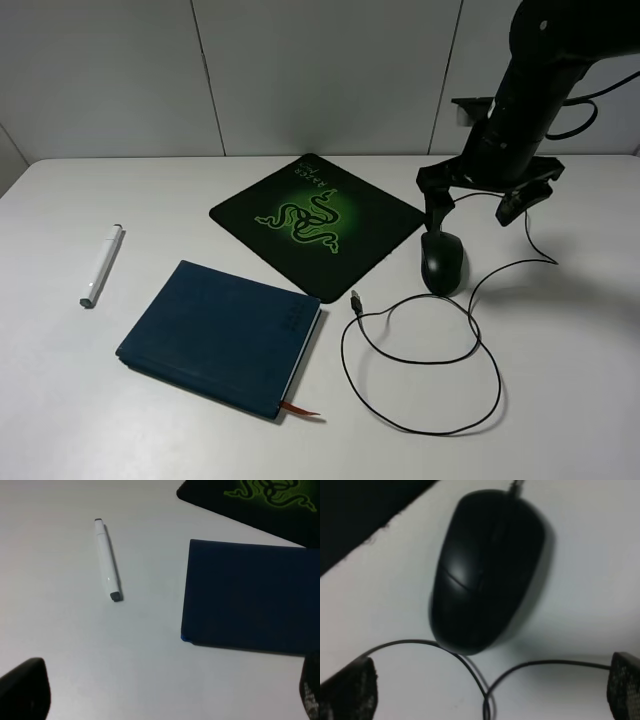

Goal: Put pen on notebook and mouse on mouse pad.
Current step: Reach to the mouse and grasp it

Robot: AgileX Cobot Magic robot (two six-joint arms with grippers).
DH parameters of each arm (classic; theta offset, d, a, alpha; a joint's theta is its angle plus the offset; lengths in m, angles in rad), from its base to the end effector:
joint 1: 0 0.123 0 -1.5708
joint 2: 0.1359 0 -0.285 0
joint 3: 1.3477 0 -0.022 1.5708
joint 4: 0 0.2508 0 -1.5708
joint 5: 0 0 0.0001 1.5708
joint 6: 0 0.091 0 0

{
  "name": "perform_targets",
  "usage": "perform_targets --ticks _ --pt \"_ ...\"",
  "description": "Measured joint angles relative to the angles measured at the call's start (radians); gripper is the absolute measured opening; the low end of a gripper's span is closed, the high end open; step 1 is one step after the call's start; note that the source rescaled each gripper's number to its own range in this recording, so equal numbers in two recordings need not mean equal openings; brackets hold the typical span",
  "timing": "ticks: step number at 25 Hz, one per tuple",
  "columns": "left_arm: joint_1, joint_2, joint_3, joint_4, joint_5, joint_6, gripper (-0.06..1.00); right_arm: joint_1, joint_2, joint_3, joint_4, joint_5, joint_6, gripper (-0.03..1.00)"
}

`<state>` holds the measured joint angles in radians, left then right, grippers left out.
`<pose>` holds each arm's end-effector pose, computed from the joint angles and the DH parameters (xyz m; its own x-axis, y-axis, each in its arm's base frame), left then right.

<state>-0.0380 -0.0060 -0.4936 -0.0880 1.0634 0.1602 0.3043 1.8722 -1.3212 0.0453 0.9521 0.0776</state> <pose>-0.0056 -0.0068 0.2755 -0.4414 0.1336 -0.8873 0.1589 0.9849 0.0692 0.3509 0.1137 0.1988 -0.9691 -0.1957 -0.1501 -0.2055 0.9773 0.0523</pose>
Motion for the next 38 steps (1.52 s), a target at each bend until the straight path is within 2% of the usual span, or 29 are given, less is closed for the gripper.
perform_targets --ticks 25,38 --pt "0.0 0.0 0.0 0.0 0.0 0.0 1.0 0.004 0.234 -0.006 0.035 -0.117 0.001 1.0" --pt "0.0 0.0 0.0 0.0 0.0 0.0 1.0 0.004 0.245 -0.011 -0.003 -0.135 0.003 1.0"
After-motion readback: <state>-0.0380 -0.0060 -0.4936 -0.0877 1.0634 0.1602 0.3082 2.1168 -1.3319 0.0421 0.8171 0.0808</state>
